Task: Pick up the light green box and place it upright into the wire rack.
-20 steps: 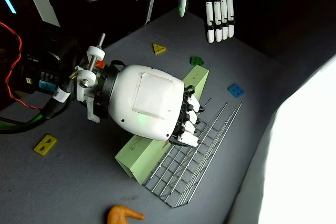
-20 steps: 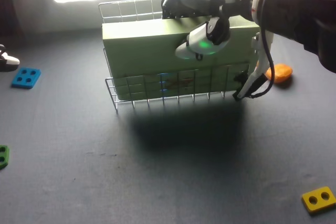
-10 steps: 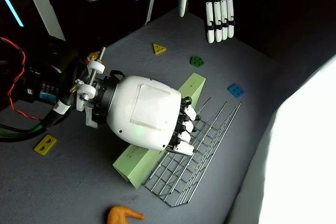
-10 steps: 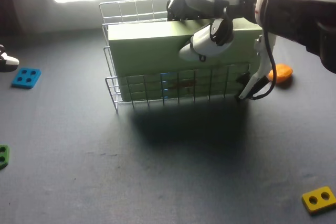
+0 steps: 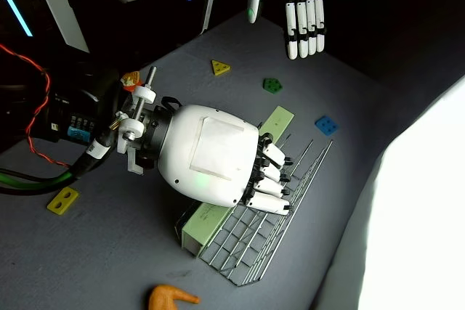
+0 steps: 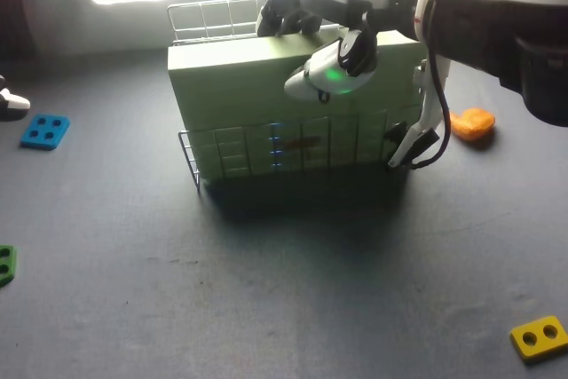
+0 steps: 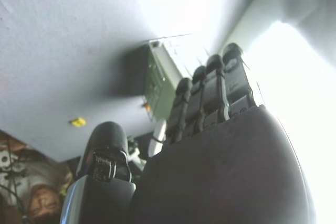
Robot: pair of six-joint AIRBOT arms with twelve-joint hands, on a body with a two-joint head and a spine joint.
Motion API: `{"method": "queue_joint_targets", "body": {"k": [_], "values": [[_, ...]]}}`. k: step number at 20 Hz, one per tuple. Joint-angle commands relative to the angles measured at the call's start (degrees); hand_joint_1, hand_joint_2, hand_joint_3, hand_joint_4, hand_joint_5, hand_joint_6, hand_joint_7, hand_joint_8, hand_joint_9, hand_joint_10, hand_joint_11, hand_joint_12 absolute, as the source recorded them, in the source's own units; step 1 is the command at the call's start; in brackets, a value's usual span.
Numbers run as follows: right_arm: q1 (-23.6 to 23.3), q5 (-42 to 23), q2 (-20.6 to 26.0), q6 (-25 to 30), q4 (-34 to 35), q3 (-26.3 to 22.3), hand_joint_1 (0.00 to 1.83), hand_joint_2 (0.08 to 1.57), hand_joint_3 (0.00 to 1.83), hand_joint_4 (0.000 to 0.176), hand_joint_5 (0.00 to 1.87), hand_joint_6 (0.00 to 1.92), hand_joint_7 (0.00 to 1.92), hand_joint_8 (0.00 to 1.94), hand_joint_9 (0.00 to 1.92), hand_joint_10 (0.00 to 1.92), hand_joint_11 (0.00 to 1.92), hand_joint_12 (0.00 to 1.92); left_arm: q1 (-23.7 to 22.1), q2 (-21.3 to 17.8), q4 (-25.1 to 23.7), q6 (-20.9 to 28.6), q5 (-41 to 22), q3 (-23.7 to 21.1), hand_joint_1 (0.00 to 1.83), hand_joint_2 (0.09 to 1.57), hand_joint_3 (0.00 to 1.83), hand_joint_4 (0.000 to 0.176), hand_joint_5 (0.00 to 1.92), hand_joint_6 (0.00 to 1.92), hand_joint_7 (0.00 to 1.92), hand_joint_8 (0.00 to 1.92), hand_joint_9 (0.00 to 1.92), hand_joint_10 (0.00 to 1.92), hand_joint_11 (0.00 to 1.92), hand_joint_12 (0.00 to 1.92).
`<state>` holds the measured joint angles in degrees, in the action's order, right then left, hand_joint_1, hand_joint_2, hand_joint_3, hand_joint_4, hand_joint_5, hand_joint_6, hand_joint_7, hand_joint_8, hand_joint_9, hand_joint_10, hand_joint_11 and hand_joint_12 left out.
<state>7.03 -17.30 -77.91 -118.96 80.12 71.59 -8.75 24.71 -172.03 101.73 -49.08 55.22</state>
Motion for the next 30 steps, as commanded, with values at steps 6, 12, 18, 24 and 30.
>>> {"method": "queue_joint_targets", "body": {"k": [6, 12, 18, 24, 30], "values": [[-3.19, -0.42, 2.91, 0.28, -1.54, -0.4, 1.11, 1.05, 0.0, 0.0, 0.48, 0.51, 0.66, 0.18, 0.37, 0.98, 0.0, 1.71, -0.48, -0.19, -0.55, 0.08, 4.55, 0.24, 0.05, 1.4, 0.0, 0.0, 0.0, 0.0, 0.0, 0.0, 0.0, 0.0, 0.0, 0.0], [-5.73, 2.04, 10.13, -5.37, -1.65, -7.83, 1.13, 1.03, 0.0, 0.0, 0.39, 0.47, 0.61, 0.14, 0.32, 0.96, 0.0, 1.68, -0.41, -0.23, -0.55, 0.07, 4.54, 0.24, 0.01, 1.42, 0.0, 0.0, 0.0, 0.0, 0.0, 0.0, 0.0, 0.0, 0.0, 0.0], [-8.45, 1.83, 20.29, -8.48, -1.98, -18.91, 0.27, 1.21, 0.01, 0.0, 0.6, 0.48, 0.7, 0.72, 0.45, 1.4, 0.17, 1.91, -0.2, -0.23, -0.55, 0.07, 4.53, 0.3, 0.16, 1.35, 0.0, 0.0, 0.45, 0.04, 0.59, 0.05, 0.55, 0.07, 0.0, 1.21], [-7.72, 5.37, 29.64, -10.82, -1.96, -25.16, 0.1, 1.31, 0.0, 0.0, 0.81, 1.39, 0.96, 1.54, 0.82, 1.76, 0.63, 1.92, -0.26, -0.25, -0.55, 0.1, 4.51, 0.15, 0.15, 1.35, 0.01, 0.0, 0.81, 1.22, 0.82, 1.51, 0.71, 1.75, 0.45, 1.91], [-6.27, 10.21, 34.66, -10.93, -1.99, -25.14, 0.04, 1.32, 0.0, 0.0, 0.97, 1.74, 1.18, 1.75, 1.11, 1.92, 0.99, 1.92, -0.22, -0.33, -0.55, 0.1, 4.5, 0.21, 0.07, 1.38, 0.0, 0.0, 0.93, 1.63, 1.0, 1.78, 0.92, 1.92, 0.7, 1.92]]}}
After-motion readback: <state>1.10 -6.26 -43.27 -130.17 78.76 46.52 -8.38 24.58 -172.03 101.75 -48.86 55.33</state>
